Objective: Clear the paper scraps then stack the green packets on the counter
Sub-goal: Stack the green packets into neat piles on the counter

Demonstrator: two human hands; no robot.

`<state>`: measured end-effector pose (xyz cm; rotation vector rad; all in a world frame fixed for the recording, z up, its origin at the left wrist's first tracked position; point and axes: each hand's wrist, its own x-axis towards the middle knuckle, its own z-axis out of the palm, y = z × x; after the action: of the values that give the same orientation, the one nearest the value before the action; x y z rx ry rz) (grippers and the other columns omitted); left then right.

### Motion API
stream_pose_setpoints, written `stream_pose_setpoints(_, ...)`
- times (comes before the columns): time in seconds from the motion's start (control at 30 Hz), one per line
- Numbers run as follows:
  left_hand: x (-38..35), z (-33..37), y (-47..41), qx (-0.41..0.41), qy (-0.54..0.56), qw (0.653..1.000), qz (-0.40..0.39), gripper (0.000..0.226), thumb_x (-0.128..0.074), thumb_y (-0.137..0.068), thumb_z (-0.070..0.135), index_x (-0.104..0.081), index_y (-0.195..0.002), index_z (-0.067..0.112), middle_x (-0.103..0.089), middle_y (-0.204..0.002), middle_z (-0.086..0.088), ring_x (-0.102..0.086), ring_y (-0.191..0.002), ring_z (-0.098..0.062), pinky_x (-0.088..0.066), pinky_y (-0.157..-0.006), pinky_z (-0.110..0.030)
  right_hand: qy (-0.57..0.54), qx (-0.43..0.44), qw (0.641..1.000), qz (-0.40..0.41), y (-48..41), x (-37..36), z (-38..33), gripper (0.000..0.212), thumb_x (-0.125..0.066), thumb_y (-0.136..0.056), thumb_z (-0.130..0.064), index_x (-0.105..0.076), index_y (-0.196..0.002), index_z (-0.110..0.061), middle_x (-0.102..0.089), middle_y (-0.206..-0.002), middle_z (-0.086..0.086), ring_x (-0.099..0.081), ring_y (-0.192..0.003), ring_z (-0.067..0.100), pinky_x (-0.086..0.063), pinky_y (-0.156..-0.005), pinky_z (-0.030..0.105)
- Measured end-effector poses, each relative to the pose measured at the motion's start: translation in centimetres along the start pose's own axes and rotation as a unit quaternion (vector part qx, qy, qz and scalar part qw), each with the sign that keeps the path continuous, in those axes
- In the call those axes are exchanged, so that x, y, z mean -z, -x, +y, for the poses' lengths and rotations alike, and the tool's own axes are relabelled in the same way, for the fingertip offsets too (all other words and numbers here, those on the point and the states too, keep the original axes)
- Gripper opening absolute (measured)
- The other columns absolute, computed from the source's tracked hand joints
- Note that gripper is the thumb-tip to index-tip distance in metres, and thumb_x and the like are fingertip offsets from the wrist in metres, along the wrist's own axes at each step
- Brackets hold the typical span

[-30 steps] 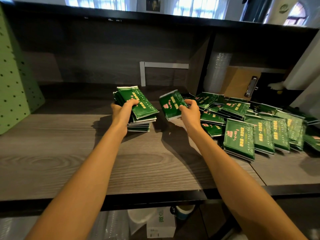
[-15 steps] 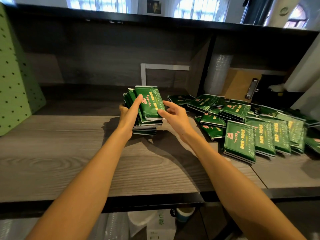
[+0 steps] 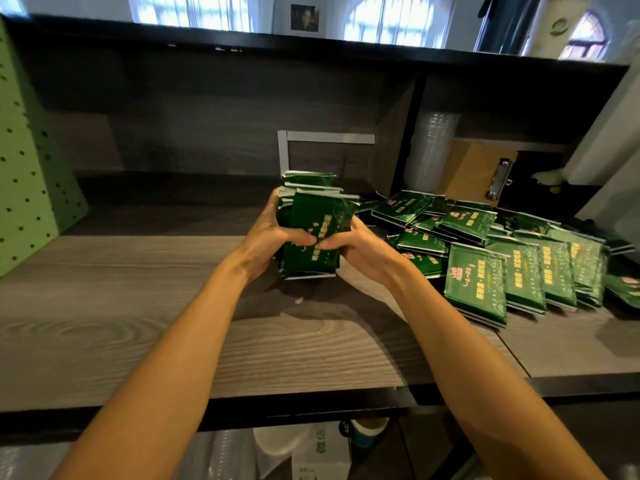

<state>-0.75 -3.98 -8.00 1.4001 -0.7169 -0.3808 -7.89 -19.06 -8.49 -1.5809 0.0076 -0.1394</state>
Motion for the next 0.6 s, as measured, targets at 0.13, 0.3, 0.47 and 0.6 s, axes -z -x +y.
stream_pose_setpoints(0.13, 0.3, 0.2, 0.3, -0.001, -0.012, 0.997, -0.071, 0.1, -0.077, -0.047, 0.01, -0.031, -0.136, 0.018, -0.06, -0.118, -0.002, -0.06, -0.108, -0.013, -0.053, -0.08, -0.021, 0.025, 0.0, 0.999, -0.031, 0.4, 0.1, 0.0, 0.077, -0.061, -0.062, 0.005, -0.043, -0.136, -0.009, -0.064, -0.114, 0.001, -0.06, -0.109, 0.015, -0.048, -0.086, 0.021)
stream_pose_setpoints(0.3, -0.1, 0.8, 0.5, -0.02, -0.009, 1.0, -0.019, 0.158, -0.086, -0.026, 0.061, 0.011, -0.148, 0.032, -0.026, -0.149, 0.007, -0.04, -0.129, -0.011, -0.043, -0.092, -0.021, 0.026, 0.009, 0.998, -0.049, 0.2, -0.1, 0.1, 0.088, -0.064, -0.064, 0.004, -0.029, -0.143, -0.01, -0.058, -0.125, 0.007, -0.06, -0.11, 0.014, -0.052, -0.083, 0.02)
stream_pose_setpoints(0.47, -0.9, 0.0, 0.7, -0.042, -0.005, 0.997, 0.061, 0.157, -0.078, -0.026, 0.075, 0.008, -0.149, 0.027, -0.025, -0.152, -0.003, -0.039, -0.13, -0.017, -0.04, -0.101, -0.033, 0.06, -0.016, 0.997, -0.043, -0.4, -0.3, 0.7, 0.096, -0.065, -0.061, 0.005, -0.022, -0.145, -0.011, -0.053, -0.129, 0.011, -0.057, -0.11, 0.015, -0.052, -0.076, 0.016)
stream_pose_setpoints(0.6, -0.6, -0.4, 0.7, -0.033, -0.011, 0.999, 0.002, 0.121, -0.081, -0.047, 0.049, -0.011, -0.145, 0.032, -0.053, -0.128, 0.002, -0.055, -0.115, -0.014, -0.047, -0.095, -0.033, 0.071, -0.019, 0.996, -0.045, -0.6, -0.5, 1.0, 0.1, -0.063, -0.058, 0.006, -0.017, -0.145, -0.014, -0.048, -0.133, 0.012, -0.055, -0.114, 0.019, -0.054, -0.08, 0.019)
